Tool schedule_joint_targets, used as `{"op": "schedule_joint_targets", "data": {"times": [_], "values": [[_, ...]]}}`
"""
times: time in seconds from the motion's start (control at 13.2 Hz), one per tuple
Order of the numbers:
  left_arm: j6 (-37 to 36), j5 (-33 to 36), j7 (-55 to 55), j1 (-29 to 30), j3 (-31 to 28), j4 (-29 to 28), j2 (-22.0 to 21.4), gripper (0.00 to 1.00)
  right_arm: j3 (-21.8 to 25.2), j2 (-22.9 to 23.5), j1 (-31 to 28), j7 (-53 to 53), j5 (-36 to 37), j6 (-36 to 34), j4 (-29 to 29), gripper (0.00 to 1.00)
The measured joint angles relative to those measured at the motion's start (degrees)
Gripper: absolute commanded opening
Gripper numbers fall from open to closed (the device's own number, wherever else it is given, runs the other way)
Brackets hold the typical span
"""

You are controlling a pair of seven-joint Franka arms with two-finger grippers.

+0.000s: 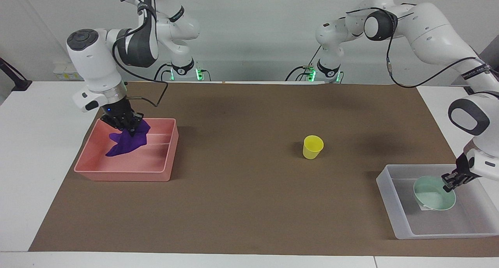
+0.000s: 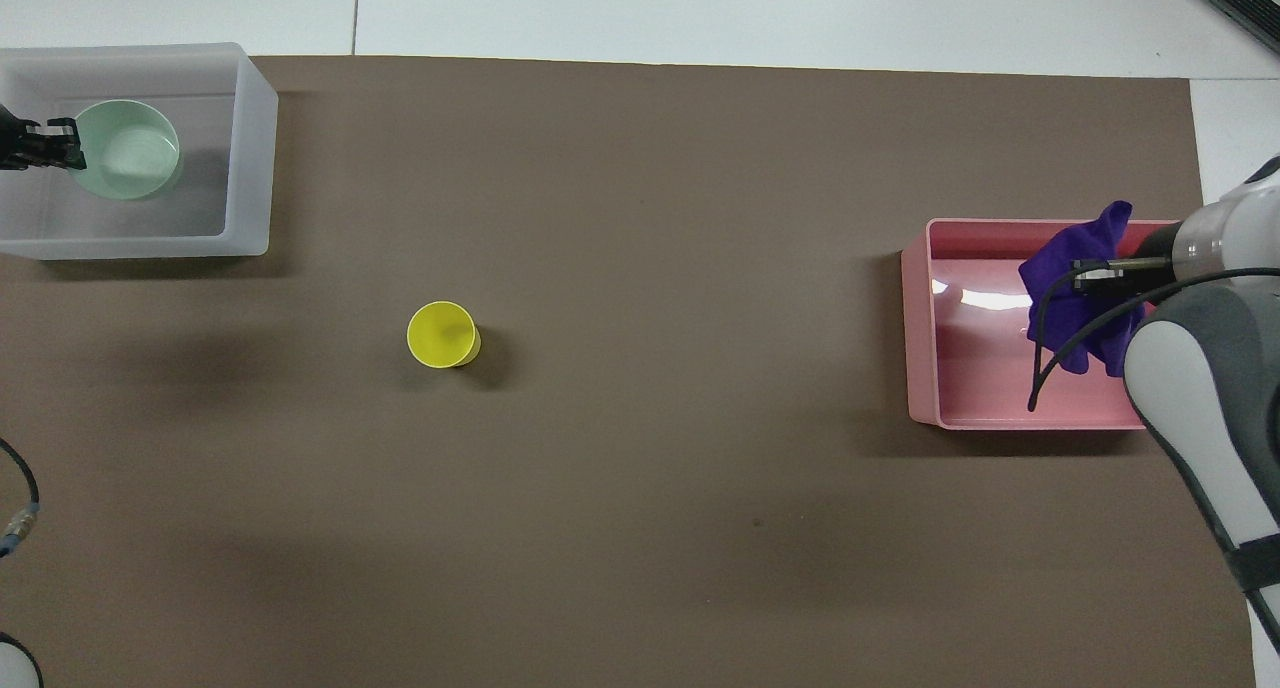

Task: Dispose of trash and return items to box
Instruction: 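Place the bowl in the clear box while the right gripper drops the cloth, then reach the left gripper to the yellow cup and grasp its rim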

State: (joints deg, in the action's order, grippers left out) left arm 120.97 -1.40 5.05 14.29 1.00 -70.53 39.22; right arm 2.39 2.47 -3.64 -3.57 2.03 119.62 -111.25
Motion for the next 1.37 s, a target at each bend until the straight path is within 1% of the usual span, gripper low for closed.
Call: {"op": "schedule_joint_targets", "data": {"times": [0.38,0.46,0.53,0.61,0.68,0.76,0.84,0.99,1.14,1.22,1.37], "values": [[5.63,0.00,0.08,0.04,0.34,-4.81,0.94,0.00,-0.18,2.19,-0.78,-0.26,0.00,10.33,-9.02,0.00],[6.10,-0.07,0.09,0.04,0.34,-5.09,0.92,0.43,-0.18,3.12,-0.79,-0.26,0.00,12.11,-10.24,0.00],[6.10,-0.09,0.12,0.04,0.39,-5.09,0.86,0.79,-0.17,4.03,-0.81,-0.25,-0.01,13.68,-11.07,0.08],[6.10,-0.09,0.18,0.03,0.51,-5.09,0.85,1.00,-0.17,4.78,-0.83,-0.23,-0.01,14.44,-11.51,0.39],[6.06,-0.09,0.25,0.00,0.66,-5.02,0.84,1.00,-0.17,5.36,-0.85,-0.20,-0.02,14.67,-11.70,0.81],[5.90,-0.09,0.38,-0.05,0.83,-4.79,0.73,1.00,-0.17,5.66,-0.86,-0.17,-0.02,14.79,-11.70,1.00],[5.62,-0.09,0.63,-0.15,0.97,-4.56,0.30,1.00,-0.17,5.68,-0.86,-0.14,-0.03,14.81,-11.68,1.00],[4.07,-0.09,1.27,-0.76,1.37,-4.19,-2.04,1.00,-0.26,5.55,-0.64,-0.13,-0.03,15.23,-11.06,1.00],[1.55,-0.12,1.43,-2.85,1.67,-5.19,-6.67,1.00,-0.47,4.60,0.26,-0.13,-0.03,14.76,-8.61,1.00],[0.69,-0.12,1.42,-4.35,1.72,-7.51,-9.92,1.00,-0.59,3.68,0.64,0.04,-0.03,13.04,-7.15,1.00],[-0.06,-0.16,0.60,-7.60,1.80,-15.10,-17.18,1.00,-0.96,1.64,1.45,2.97,-0.03,7.91,-4.05,1.00]]}}
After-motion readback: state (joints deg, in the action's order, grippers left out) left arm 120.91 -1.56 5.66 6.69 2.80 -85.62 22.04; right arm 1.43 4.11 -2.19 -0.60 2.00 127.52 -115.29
